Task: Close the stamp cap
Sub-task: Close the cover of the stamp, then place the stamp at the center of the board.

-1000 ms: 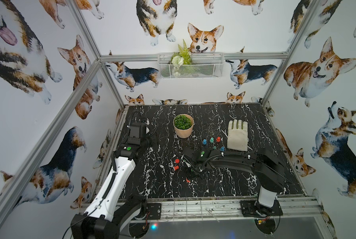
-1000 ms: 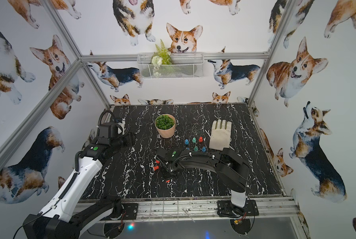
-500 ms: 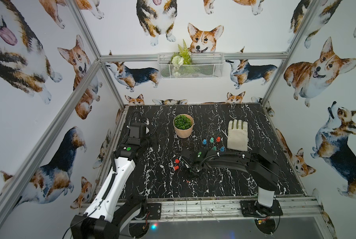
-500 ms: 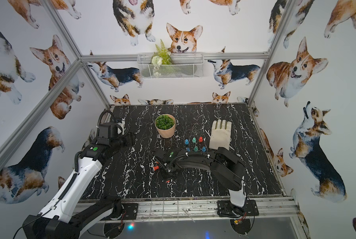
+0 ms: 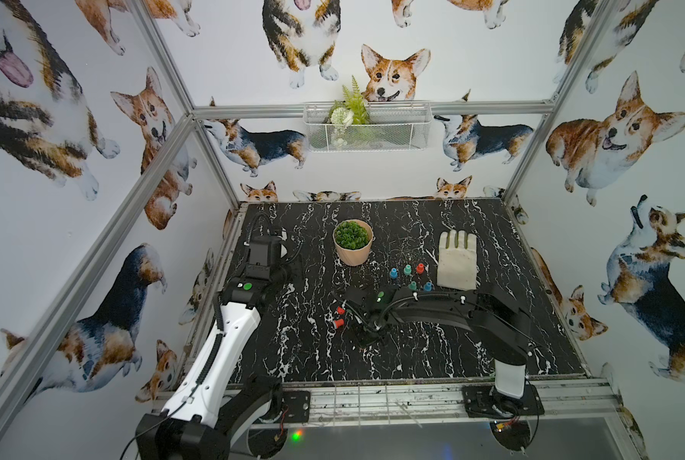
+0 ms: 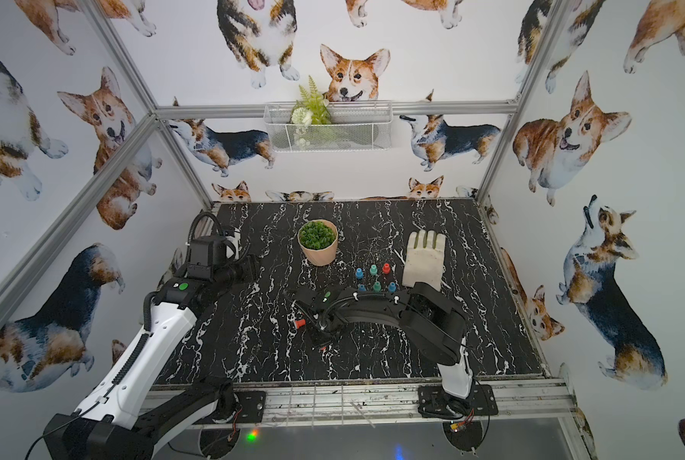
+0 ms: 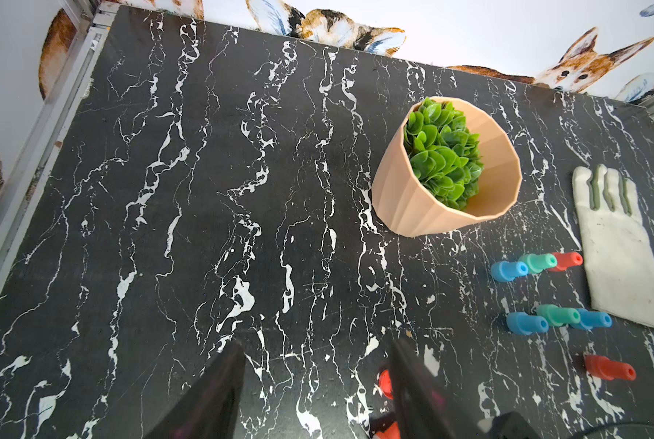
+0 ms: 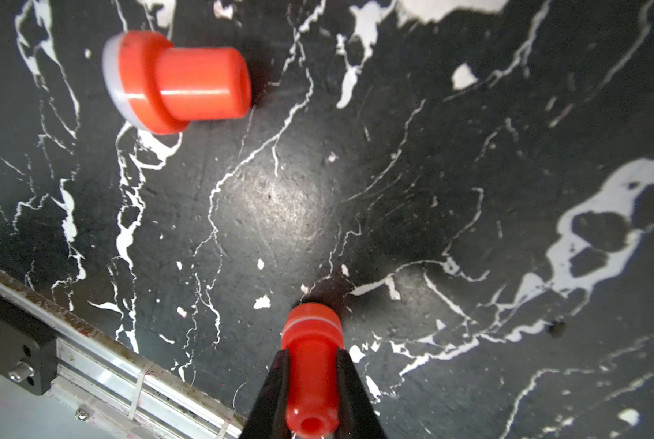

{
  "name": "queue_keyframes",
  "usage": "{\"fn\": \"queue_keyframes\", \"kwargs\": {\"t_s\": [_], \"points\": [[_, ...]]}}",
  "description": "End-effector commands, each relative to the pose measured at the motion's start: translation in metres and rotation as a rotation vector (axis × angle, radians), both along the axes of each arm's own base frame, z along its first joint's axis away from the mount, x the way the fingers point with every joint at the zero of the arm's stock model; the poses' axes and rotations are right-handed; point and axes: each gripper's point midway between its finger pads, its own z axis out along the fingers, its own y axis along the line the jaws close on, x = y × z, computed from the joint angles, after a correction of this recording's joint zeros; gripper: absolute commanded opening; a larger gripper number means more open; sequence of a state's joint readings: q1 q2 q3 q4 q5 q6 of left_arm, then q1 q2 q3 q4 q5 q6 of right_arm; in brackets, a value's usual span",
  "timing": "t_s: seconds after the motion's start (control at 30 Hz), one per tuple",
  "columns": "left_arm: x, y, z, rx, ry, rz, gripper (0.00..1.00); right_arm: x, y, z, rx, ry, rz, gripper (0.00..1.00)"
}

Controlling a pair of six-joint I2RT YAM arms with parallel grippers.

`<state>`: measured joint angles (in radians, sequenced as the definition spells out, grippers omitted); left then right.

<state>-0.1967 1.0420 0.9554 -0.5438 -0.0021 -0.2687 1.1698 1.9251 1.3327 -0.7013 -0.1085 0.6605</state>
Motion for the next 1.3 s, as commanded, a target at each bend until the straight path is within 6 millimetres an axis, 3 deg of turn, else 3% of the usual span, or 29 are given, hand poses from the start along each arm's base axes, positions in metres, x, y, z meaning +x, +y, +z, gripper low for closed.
{"fn": "queue_keyframes", "kwargs": {"t_s": [0.0,0.67,1.03,1.27], "points": [[0.0,0.002,0.0,0.013,-0.001,-0.001,0.63,-0.003,-0.024,-0.008,-0.122,-0.013,0.019,0.0],[0.001,0.001,-0.001,0.012,0.003,-0.003,0.64,-0.05,-0.065,-0.06,-0.459,0.057,0.207,0.0],[0.001,0.001,-0.003,0.013,0.007,-0.003,0.64,-0.075,-0.064,-0.083,-0.392,0.181,0.203,0.0],[0.002,0.001,-0.004,0.014,0.01,-0.003,0.64,-0.079,-0.065,-0.088,-0.381,0.2,0.188,0.0]]}}
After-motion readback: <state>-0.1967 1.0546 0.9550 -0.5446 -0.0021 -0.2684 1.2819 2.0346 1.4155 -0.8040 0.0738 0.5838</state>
